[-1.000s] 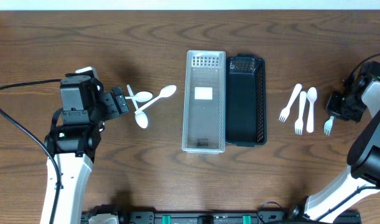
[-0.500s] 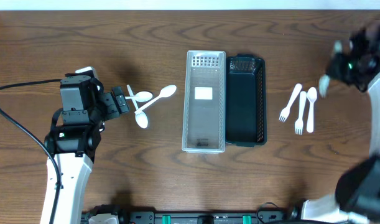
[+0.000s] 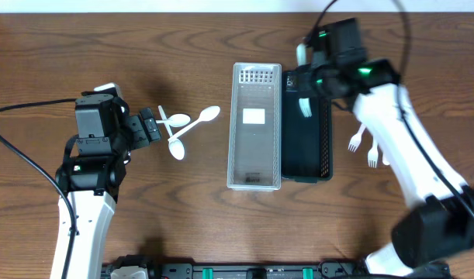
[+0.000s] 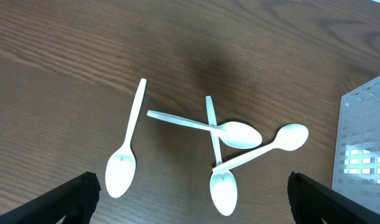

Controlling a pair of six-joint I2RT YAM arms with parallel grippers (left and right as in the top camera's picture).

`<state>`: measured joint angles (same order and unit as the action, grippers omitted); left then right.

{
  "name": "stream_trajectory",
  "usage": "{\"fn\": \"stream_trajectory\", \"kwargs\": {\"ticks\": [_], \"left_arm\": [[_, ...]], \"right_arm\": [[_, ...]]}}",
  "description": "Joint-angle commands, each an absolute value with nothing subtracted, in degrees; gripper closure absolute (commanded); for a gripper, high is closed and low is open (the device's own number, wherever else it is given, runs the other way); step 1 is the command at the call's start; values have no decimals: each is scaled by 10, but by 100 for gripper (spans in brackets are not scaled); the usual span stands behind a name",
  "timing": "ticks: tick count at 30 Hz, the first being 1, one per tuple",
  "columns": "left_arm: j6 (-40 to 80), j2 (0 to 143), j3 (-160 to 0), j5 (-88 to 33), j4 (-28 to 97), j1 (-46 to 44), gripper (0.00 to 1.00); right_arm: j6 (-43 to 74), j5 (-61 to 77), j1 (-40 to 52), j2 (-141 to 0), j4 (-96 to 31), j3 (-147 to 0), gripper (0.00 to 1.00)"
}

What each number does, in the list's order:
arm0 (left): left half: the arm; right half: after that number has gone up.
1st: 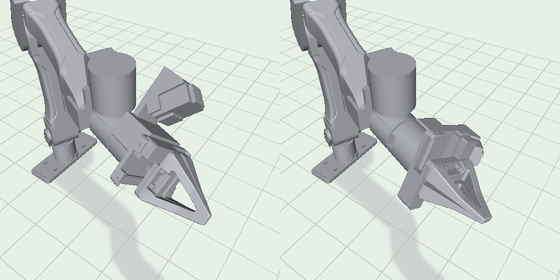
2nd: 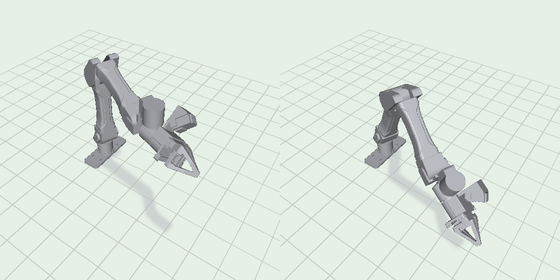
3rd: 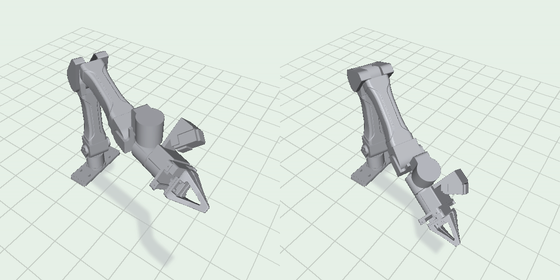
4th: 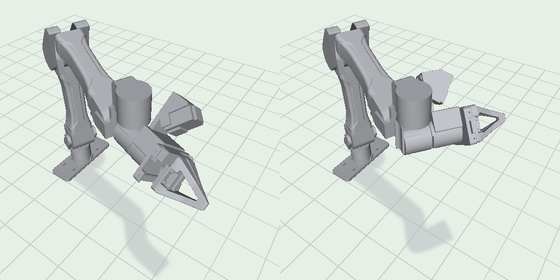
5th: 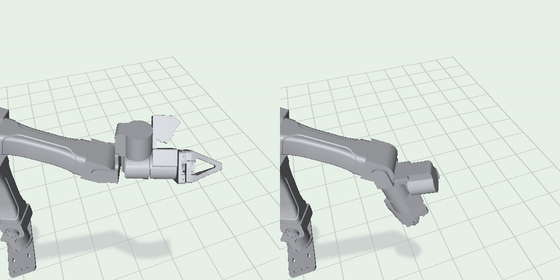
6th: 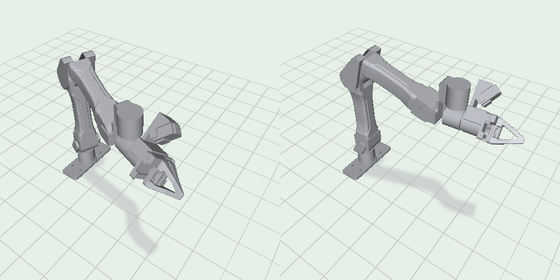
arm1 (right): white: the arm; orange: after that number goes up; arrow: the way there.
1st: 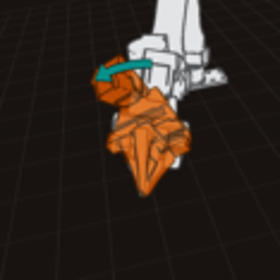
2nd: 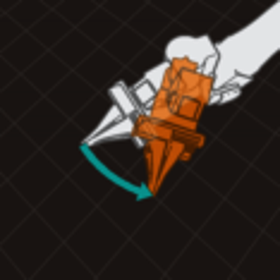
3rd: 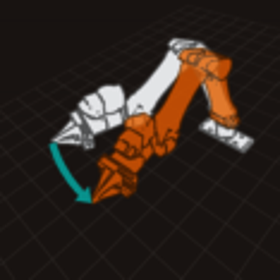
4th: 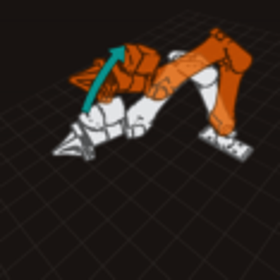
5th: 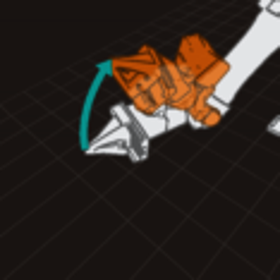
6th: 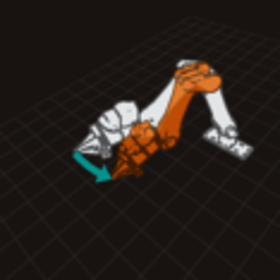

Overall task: Pack container
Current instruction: 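Carry the fork left and drop it into the dark green tray, then move the right gripper back and grasp the white spoon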

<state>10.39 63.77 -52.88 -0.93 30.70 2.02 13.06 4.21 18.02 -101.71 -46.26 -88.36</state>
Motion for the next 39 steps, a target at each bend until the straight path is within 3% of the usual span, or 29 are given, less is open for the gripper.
{"fn": "stream_trajectory", "kwargs": {"ticks": [1,8,9,11,18,29,39], "left_arm": [[94,640,-539,-9,308,18,2],[95,640,-539,-8,308,18,2],[95,640,-539,-8,308,18,2],[95,640,-539,-8,308,18,2],[95,640,-539,-8,308,18,2],[95,640,-539,-8,308,18,2],[94,640,-539,-8,308,18,2]], "right_arm": [[181,4,187,-1067,-462,-876,99],[189,47,182,-1092,-466,-877,97],[183,47,180,-1085,-466,-877,87],[170,43,172,-1059,-465,-878,58],[167,7,76,-951,-470,-878,25],[111,-72,-109,-965,-535,-846,20],[111,-34,-175,-1075,-492,-776,28]]}}
